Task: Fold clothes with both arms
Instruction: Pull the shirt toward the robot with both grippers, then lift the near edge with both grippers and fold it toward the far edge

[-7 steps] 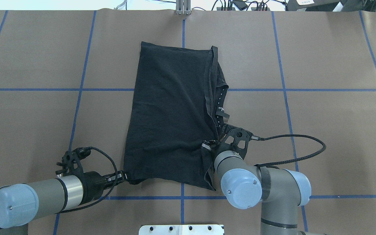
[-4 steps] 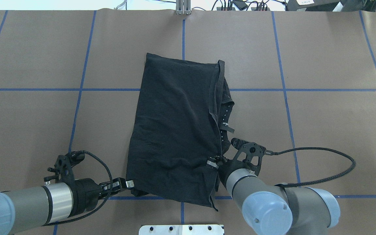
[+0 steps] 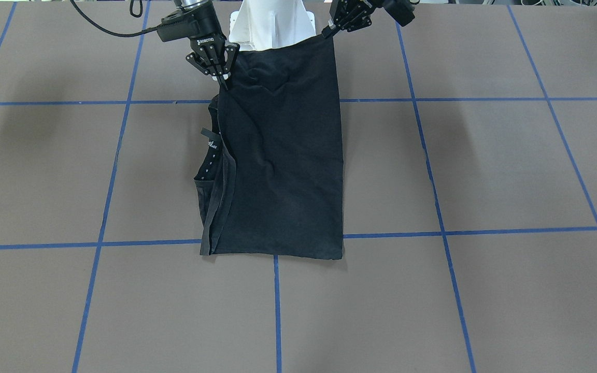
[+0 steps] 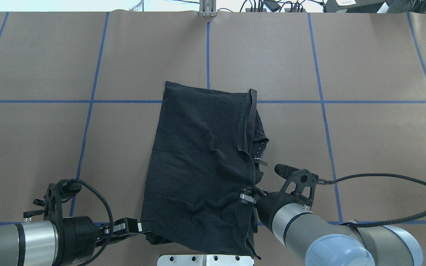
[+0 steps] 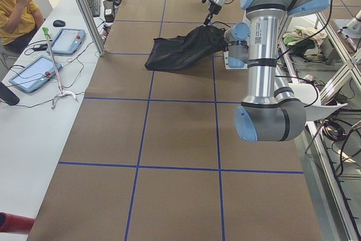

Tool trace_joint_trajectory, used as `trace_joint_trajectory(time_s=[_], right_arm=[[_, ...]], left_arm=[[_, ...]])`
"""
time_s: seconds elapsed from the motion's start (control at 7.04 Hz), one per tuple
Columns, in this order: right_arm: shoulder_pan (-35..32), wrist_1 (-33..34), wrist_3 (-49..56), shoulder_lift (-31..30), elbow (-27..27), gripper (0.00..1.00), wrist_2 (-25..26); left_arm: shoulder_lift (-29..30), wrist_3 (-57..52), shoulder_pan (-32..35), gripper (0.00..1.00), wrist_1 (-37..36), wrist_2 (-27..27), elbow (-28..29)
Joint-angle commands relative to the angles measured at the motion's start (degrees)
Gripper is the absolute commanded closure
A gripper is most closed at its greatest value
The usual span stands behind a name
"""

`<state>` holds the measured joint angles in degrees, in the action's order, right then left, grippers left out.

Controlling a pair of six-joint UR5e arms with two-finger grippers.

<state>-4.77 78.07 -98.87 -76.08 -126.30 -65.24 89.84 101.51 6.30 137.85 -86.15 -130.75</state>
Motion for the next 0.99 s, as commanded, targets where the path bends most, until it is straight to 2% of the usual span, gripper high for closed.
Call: trace_joint_trajectory(time_s=[0.0,0.14,0.43,0.71,0.85], right_arm=[[-5.13,0.07,2.79,2.41,2.00,1.00,-1.03],[-8.12,0.15,2.97,4.69,4.89,1.00,-2.42],[-13.84,0.15,3.33,8.83,10.95,1.00,-5.06],[-16.05,-0.02,5.17,11.48,16.15,1.00,-4.99],[-16.41,-0.46,5.17,11.83,18.34,1.00,-4.90]], left_arm=[[9.06,-4.44,6.07,1.00,-12.01,-1.74,1.11],[14.52,-6.74,9.58,1.00,-17.38,-1.83,3.12],[20.61,-9.29,15.56,1.00,-21.64,-3.23,9.43],[23.35,-14.82,22.58,1.00,-21.74,-3.76,14.80],[23.53,-17.81,26.80,1.00,-21.74,-8.03,15.52]])
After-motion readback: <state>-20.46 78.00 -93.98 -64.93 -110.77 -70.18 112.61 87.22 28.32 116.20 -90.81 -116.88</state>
